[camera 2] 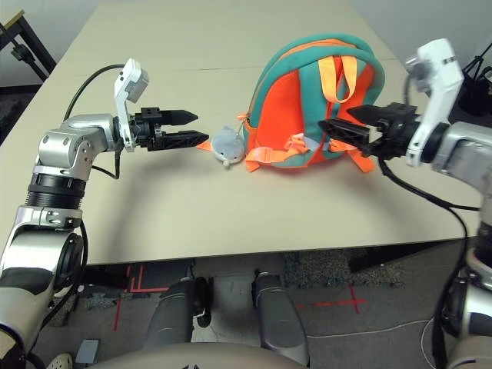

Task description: Put the pencil case into the backpack and zip it.

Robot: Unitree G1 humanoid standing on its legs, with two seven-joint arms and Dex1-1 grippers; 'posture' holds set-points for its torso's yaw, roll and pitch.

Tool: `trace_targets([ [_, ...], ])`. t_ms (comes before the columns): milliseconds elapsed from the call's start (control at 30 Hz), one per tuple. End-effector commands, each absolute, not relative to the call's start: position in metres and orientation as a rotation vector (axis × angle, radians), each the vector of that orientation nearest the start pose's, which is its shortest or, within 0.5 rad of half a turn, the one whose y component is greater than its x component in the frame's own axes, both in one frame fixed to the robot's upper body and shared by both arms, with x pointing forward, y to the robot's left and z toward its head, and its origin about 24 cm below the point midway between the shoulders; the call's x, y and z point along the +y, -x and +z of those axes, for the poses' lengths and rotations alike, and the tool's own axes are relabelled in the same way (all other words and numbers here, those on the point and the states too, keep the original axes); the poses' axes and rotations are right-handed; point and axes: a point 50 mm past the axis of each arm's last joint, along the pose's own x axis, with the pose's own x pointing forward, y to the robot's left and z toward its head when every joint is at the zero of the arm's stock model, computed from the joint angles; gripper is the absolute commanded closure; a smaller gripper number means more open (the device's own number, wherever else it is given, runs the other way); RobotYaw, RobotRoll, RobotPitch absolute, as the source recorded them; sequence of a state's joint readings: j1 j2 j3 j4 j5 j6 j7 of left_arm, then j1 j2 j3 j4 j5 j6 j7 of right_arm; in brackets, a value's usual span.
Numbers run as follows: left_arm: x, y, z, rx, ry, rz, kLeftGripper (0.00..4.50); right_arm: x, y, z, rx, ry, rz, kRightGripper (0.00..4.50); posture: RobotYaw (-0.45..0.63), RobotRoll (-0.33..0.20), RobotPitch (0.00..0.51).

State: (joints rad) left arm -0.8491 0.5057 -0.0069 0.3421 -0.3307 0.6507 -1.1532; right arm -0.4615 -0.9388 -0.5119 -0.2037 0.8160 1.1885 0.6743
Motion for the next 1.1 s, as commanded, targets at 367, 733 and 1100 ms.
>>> trace_targets([
  [367, 0.23, -0.339, 0.173, 0.027, 0.014, -0.703, 0.07, -0.344, -0.266, 0.202, 0.067, -0.042, 0.009, 0.0, -0.2, 0.0, 0.158],
  [733, 0.273, -0.332, 0.154, -0.099, 0.083, -0.317, 0.07, -0.357, -0.278, 0.172, -0.063, -0.083, -0.119, 0.0, -0.17, 0.0, 0.162],
  [1100, 0.302, -0.311, 0.125, -0.094, 0.092, -0.103, 0.07, -0.36, -0.28, 0.149, -0.123, -0.051, -0.126, 0.0, -0.14, 0.0, 0.173],
])
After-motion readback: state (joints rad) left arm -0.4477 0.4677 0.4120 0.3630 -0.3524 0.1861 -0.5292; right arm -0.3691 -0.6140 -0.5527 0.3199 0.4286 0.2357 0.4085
